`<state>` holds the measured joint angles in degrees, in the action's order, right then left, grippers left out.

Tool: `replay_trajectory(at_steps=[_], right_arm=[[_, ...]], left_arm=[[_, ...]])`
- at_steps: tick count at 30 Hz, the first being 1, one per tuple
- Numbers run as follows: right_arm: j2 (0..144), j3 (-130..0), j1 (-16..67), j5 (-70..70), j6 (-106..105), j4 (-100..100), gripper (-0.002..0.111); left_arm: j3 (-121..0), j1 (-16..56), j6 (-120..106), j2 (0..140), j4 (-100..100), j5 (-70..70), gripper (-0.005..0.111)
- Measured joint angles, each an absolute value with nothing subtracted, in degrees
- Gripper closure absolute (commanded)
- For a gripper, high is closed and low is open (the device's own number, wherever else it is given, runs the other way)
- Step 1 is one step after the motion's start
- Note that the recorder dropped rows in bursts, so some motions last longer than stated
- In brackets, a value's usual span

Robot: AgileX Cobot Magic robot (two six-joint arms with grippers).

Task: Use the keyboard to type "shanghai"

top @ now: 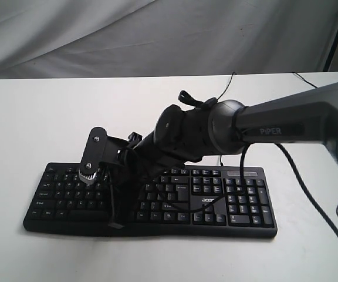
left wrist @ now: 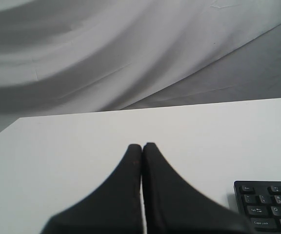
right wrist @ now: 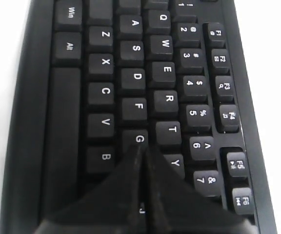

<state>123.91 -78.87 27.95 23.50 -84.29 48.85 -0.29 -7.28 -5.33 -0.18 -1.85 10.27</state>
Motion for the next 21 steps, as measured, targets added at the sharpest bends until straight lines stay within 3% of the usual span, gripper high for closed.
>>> replay_trajectory(at_steps=[21], right_arm=[[122.87, -78.87, 27.95, 24.40, -85.31, 48.99, 0.108]], left_arm=[[-0.29, -7.28, -5.33, -0.18, -1.85, 10.27, 0.106]])
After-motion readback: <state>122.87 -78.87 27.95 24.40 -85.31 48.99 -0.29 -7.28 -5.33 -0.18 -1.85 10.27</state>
